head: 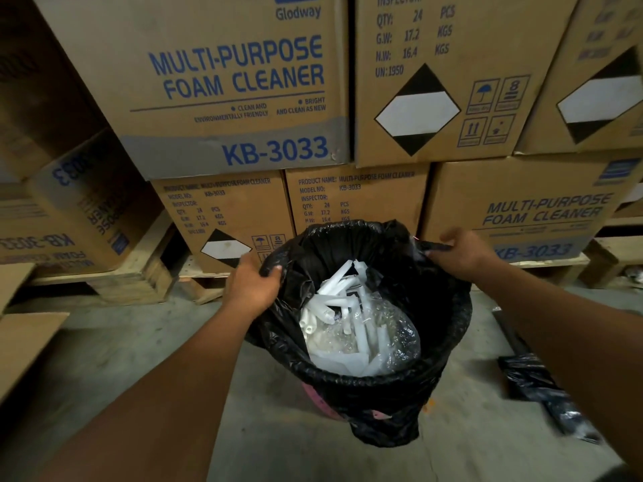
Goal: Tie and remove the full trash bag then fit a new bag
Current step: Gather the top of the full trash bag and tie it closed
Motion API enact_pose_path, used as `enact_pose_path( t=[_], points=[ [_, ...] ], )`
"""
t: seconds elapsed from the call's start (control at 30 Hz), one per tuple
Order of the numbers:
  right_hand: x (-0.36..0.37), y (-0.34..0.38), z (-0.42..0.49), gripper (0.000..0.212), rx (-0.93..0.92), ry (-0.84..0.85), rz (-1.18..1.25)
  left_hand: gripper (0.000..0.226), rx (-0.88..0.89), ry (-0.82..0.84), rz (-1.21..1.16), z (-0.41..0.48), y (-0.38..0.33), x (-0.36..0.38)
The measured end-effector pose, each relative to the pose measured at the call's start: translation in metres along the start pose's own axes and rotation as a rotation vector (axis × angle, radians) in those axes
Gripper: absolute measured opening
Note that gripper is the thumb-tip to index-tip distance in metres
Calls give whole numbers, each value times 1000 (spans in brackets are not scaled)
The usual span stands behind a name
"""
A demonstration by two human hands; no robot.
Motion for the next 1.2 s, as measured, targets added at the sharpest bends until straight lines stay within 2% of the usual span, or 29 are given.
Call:
enact_pose_path(
  t=[0.07, 0.1, 0.23, 0.3, 0.4, 0.43, 0.5, 0.57, 0.7, 0.83, 0.97, 1.03, 1.13, 1.2],
  points=[
    [1, -9, -5, 24, -8, 79, 19, 38, -39, 118, -17, 3, 12, 1],
    [0, -10, -7, 17, -30, 65, -2, 29, -34, 102, -8, 5, 15, 0],
    [-7, -4, -11, 24, -109, -92, -35, 11, -48, -136, 13, 3, 11, -10],
    [-10, 4, -15, 28, -170, -136, 84, 15, 38, -198, -12, 1, 7, -12],
    [-15, 26, -24, 20, -233, -43, 460, 14, 145, -192, 21, -2, -1, -13],
    [-17, 34, -27, 19, -257, -6, 587, 15, 143, -172, 29, -1, -3, -13],
    [-20, 46, -32, 18, -294, 63, 767, 17, 135, -60, -125, 0, -4, -16],
    [-22, 53, -34, 17, -318, 126, 848, 20, 103, 74, -254, 1, -3, -18],
    [-23, 62, -37, 12, -333, 216, 963, 17, -13, 145, -91, 0, 8, -31],
    [-24, 70, -41, 19, -392, 262, 981, 16, -70, 50, 86, -5, 8, -49],
    [-18, 80, -43, 5, -437, 328, 1012, 16, 22, 104, -144, -11, -5, -46],
    [-14, 88, -47, 15, -435, 331, 1030, 22, 68, 131, -302, -15, -16, -42],
    [-9, 99, -50, 7, -446, 296, 1037, 35, 143, 91, -473, -16, -32, -45],
    [-7, 101, -49, 14, -444, 259, 1042, 37, 181, 93, -506, -15, -36, -48]
  ],
)
Point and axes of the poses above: each hand's wrist, its own z-axis towards the middle knuckle, its own x-axis out of the palm, y = z × x, the point moved 2 cm from there along z, towards the middle knuckle, and after that the axes turned 12 degrees about y, right-handed, at the moved point
